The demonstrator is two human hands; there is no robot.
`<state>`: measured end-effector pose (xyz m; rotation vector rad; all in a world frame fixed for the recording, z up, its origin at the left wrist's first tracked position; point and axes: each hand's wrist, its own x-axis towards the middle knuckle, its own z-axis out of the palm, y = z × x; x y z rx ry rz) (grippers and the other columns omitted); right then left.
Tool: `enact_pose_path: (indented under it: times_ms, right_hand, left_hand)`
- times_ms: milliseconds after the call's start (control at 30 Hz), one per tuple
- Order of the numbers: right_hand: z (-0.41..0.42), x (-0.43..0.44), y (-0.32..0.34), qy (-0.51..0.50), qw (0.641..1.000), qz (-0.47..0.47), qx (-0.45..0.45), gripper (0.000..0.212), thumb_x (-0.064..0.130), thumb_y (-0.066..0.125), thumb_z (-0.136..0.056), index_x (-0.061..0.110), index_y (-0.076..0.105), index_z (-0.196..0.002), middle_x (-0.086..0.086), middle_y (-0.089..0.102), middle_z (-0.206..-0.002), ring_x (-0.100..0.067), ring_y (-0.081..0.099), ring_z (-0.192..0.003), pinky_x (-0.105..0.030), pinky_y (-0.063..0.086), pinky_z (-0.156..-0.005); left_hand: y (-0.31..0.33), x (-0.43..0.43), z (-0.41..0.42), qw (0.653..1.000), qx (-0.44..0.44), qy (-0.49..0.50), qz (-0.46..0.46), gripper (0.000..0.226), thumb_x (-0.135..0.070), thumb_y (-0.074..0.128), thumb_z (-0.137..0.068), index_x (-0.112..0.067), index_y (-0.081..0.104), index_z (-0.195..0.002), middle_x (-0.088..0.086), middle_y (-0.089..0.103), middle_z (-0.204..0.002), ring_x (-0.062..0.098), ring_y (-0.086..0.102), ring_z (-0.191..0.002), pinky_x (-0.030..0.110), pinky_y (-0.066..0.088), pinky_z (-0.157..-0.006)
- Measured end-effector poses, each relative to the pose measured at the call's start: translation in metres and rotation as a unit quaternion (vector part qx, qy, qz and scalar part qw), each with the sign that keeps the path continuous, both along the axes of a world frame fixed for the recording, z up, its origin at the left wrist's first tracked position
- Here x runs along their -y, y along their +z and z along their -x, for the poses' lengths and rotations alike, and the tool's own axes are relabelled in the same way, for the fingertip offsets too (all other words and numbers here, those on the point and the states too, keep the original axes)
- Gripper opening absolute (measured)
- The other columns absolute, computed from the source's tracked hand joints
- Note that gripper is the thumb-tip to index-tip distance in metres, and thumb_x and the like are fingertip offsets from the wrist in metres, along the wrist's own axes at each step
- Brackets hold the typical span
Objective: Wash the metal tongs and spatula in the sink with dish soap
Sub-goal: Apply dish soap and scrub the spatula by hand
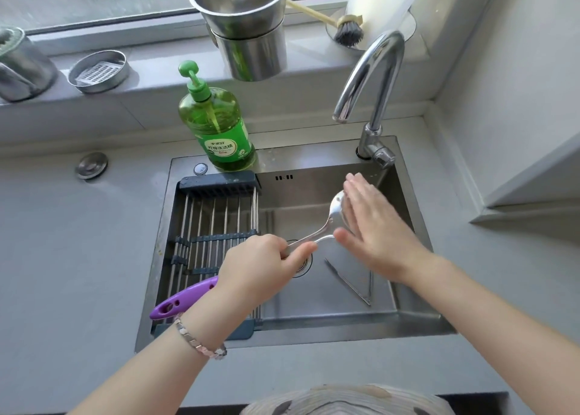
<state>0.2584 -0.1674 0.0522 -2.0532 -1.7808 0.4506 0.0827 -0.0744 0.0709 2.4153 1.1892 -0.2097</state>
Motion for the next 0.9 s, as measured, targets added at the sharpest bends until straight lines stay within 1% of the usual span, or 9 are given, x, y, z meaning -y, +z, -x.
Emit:
enact_pose_path:
  times_ms: [100,133,200,267,400,500,633,767,900]
  right_hand:
    - [0.021,0.006,-0.006,0.101,0.992,-0.017,0.079,0.098,0.073,0.007,-0.085,-0.003,0.025,-0.144,-0.015,0.019,-0.154,-0.018,0.005,-0.143,-0.032,0.004,-0.115]
    - [0.018,0.006,-0.008,0.103,0.991,-0.017,0.084,0.096,0.073,0.008,-0.086,-0.002,0.024,-0.144,-0.015,0.019,-0.154,-0.019,0.005,-0.143,-0.033,0.006,-0.115]
    - [0.004,0.006,-0.010,0.017,0.999,0.004,0.026,0.105,0.079,-0.001,-0.078,0.002,0.011,-0.147,-0.010,0.007,-0.156,-0.013,-0.004,-0.144,-0.030,0.001,-0.118]
    - [0.007,0.005,-0.006,-0.005,1.000,0.005,0.014,0.109,0.081,-0.006,-0.073,0.003,0.005,-0.147,-0.010,0.001,-0.157,-0.011,-0.008,-0.143,-0.026,-0.005,-0.117]
    - [0.028,0.009,-0.013,0.064,0.994,-0.024,0.083,0.098,0.072,0.005,-0.086,-0.004,0.019,-0.145,-0.017,0.015,-0.154,-0.019,0.003,-0.143,-0.032,0.002,-0.116]
    - [0.012,0.009,-0.012,-0.044,0.999,-0.006,0.014,0.108,0.080,-0.005,-0.076,0.000,0.010,-0.147,-0.013,0.006,-0.157,-0.014,-0.004,-0.144,-0.027,-0.005,-0.117]
    - [0.032,0.012,-0.013,0.033,0.996,-0.030,0.077,0.096,0.070,0.008,-0.087,-0.006,0.024,-0.143,-0.019,0.018,-0.153,-0.023,0.007,-0.143,-0.033,0.004,-0.116]
    - [0.010,0.013,-0.016,-0.066,0.997,-0.013,0.024,0.105,0.078,-0.002,-0.078,0.000,0.013,-0.147,-0.013,0.008,-0.156,-0.018,-0.001,-0.145,-0.029,-0.005,-0.117]
    - [0.029,0.016,-0.012,0.013,0.995,-0.032,0.097,0.092,0.068,0.009,-0.088,-0.005,0.021,-0.143,-0.020,0.018,-0.153,-0.025,0.009,-0.143,-0.037,0.002,-0.116]
  left_hand:
    - [-0.001,0.000,0.000,1.000,-0.004,0.016,0.008,0.064,-0.069,0.035,-0.084,-0.016,0.036,-0.050,-0.002,0.040,-0.047,0.016,0.040,-0.047,0.026,0.028,-0.047]
    - [-0.002,0.001,0.000,1.000,-0.003,0.025,0.016,0.064,-0.069,0.035,-0.085,-0.016,0.035,-0.050,-0.003,0.039,-0.046,0.017,0.039,-0.046,0.026,0.028,-0.047]
    - [-0.001,0.003,0.001,0.998,0.002,0.045,0.034,0.063,-0.068,0.035,-0.085,-0.016,0.033,-0.050,-0.003,0.037,-0.046,0.017,0.037,-0.045,0.026,0.027,-0.047]
    - [-0.001,0.004,-0.001,0.997,0.011,0.068,0.048,0.063,-0.067,0.035,-0.086,-0.016,0.031,-0.050,-0.004,0.035,-0.046,0.017,0.036,-0.045,0.026,0.027,-0.047]
    - [0.000,0.005,-0.002,0.991,0.014,0.109,0.073,0.062,-0.067,0.035,-0.086,-0.016,0.034,-0.052,-0.004,0.040,-0.047,0.017,0.040,-0.045,0.026,0.029,-0.048]
    - [0.001,0.006,-0.002,0.989,0.030,0.119,0.079,0.062,-0.067,0.036,-0.086,-0.016,0.034,-0.052,-0.004,0.038,-0.046,0.018,0.038,-0.044,0.026,0.029,-0.048]
    - [0.002,0.009,-0.004,0.988,0.033,0.126,0.082,0.062,-0.067,0.037,-0.086,-0.016,0.031,-0.051,-0.004,0.036,-0.045,0.017,0.035,-0.043,0.026,0.026,-0.048]
    - [0.003,0.009,-0.003,0.986,0.050,0.130,0.087,0.061,-0.067,0.036,-0.086,-0.016,0.029,-0.053,-0.004,0.033,-0.046,0.018,0.033,-0.044,0.027,0.024,-0.047]
    - [0.004,0.010,-0.005,0.982,0.066,0.143,0.105,0.061,-0.065,0.039,-0.086,-0.016,0.028,-0.052,-0.004,0.032,-0.045,0.018,0.032,-0.043,0.026,0.025,-0.049]
